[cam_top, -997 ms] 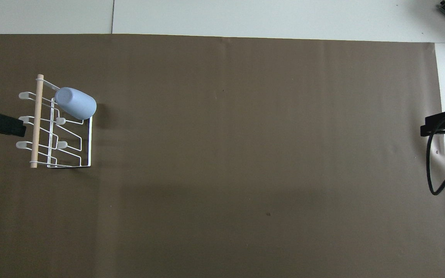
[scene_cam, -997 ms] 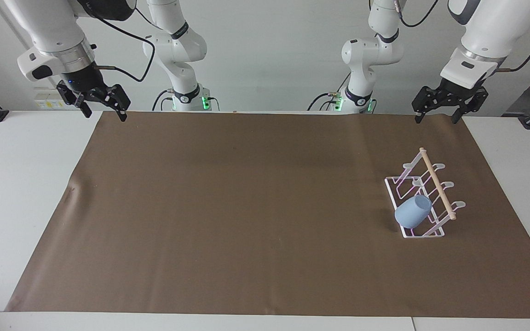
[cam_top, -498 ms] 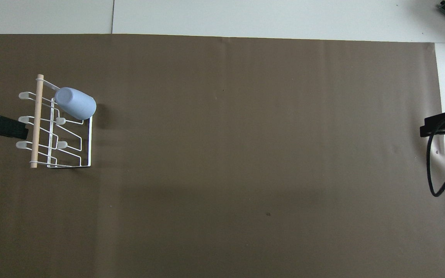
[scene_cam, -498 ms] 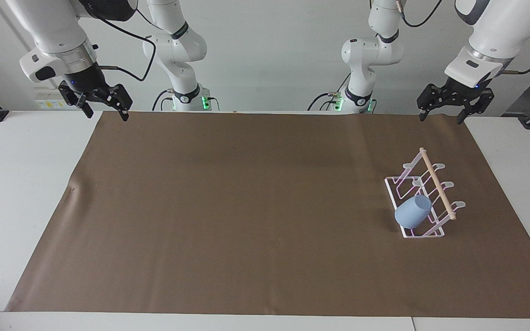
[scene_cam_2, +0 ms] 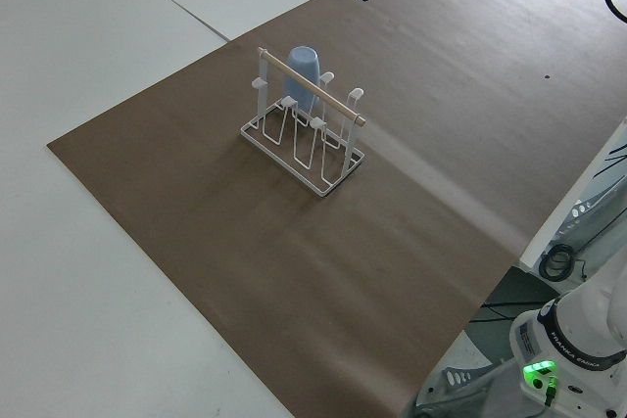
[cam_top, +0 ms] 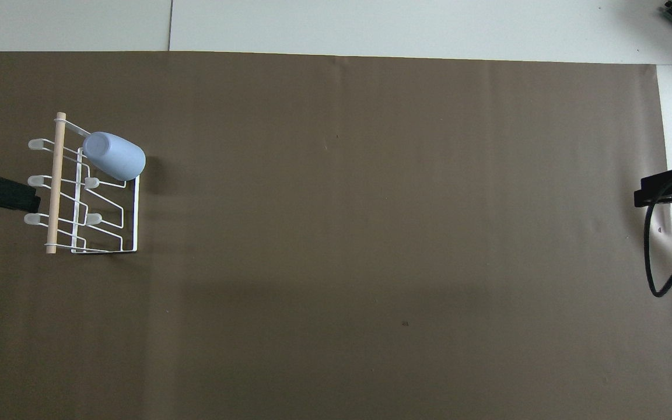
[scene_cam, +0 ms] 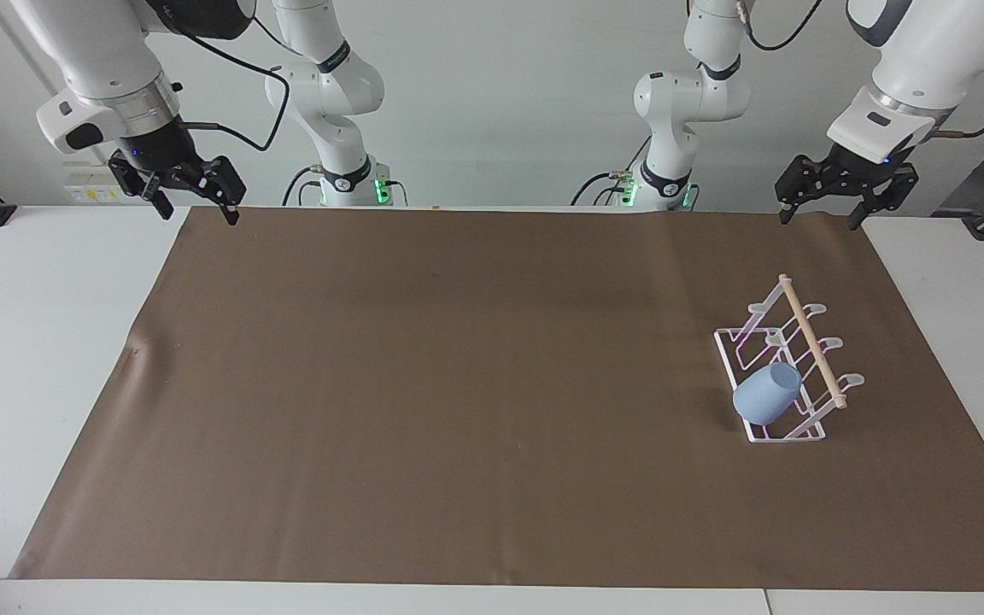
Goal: Hang cup on cup holder
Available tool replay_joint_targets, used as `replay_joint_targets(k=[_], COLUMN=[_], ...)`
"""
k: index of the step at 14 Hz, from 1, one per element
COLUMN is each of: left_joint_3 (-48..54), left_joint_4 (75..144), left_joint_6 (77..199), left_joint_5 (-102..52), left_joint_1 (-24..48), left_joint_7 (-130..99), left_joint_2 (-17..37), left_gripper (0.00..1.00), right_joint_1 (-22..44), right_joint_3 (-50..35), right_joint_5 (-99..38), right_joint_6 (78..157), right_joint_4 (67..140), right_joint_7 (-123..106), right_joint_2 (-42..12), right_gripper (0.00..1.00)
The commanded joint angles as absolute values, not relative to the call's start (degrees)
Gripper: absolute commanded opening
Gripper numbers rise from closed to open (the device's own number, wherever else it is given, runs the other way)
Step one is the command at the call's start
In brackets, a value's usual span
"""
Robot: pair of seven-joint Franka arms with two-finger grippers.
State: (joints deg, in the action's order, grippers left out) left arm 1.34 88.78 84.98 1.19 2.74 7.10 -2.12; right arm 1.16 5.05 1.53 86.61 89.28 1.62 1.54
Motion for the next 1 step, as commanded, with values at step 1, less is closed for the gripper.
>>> replay_joint_targets(k=[1], left_joint_3=[0.8], left_joint_4=[87.7], left_joint_6=[83.1], left_joint_5=[0.3], left_joint_1=[3.3], left_joint_7=[7.8], left_joint_2=[-1.9], left_gripper=[1.0], right_joint_1=[0.9], right_joint_3=[4.9], right_joint_5=[2.6], right_joint_6=[86.9], right_joint_4=[90.3], right_joint_7=[0.6], right_joint_2=[2.2], right_gripper=[1.0])
